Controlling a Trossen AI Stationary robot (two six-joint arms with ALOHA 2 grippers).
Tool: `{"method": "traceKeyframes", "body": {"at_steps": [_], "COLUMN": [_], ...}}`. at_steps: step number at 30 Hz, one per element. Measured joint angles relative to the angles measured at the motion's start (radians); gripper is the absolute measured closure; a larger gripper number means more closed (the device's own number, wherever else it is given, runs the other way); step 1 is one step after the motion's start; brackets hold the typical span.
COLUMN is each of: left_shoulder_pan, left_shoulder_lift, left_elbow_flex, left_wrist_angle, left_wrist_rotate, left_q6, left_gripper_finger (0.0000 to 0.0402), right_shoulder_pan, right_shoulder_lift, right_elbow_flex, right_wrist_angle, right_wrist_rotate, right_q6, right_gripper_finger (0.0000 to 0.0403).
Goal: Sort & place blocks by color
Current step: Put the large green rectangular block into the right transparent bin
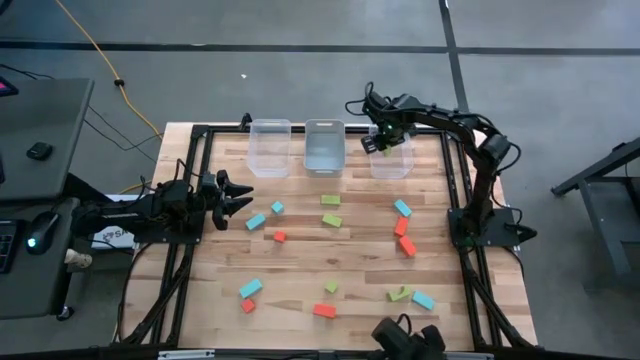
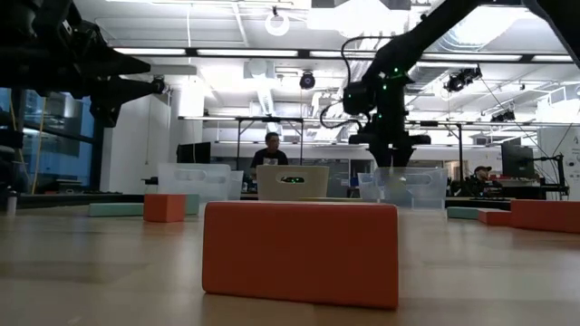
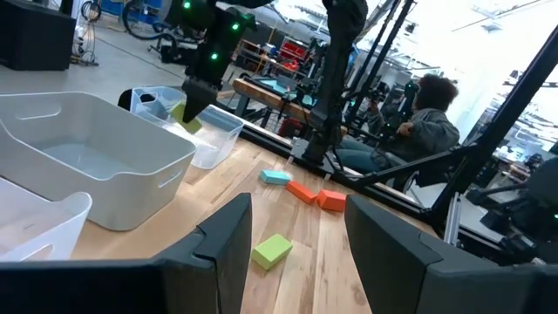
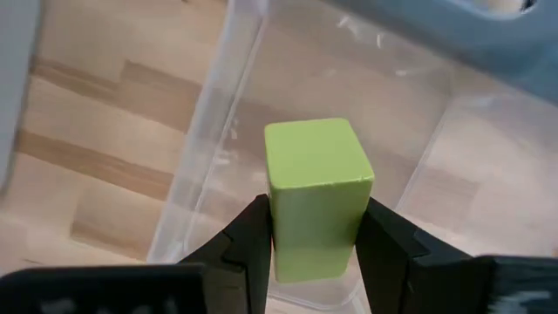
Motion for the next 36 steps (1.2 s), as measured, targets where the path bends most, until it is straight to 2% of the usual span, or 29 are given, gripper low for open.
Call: {"method": "traceKeyframes", "body": {"at_steps": [20,23,30,36], "left_shoulder_pan": [0.0,0.0,0.0,0.0], "left_shoulder_lift": [0.0,0.0,0.0,0.0], "left_elbow_flex": [0.0,0.0,0.0,0.0], "left_wrist_angle": [0.0,0.0,0.0,0.0], "left_wrist_rotate": [0.0,0.0,0.0,0.0], "left_q6": [0.002,0.002,0.003,0.003], "left_gripper_finger": [0.0239,0.0239,0.0239,0.0239], "right_shoulder_pan": [-0.012,-0.01,-0.008,-0.012], "right_shoulder_lift": [0.067,0.078,0.078,0.078], "right_elbow_flex": [0.0,-0.001,-0.001,-0.001], "right_wrist_angle": [-0.073,-0.086,-0.073,-0.041], "right_wrist_rotate": [-0.133,-0.098,-0.116,-0.114], "right_q6": [-0.016,-0.026,-0.027,-0.035], "right_gripper_finger": [0.029,0.029,0.029,0.0266]}}
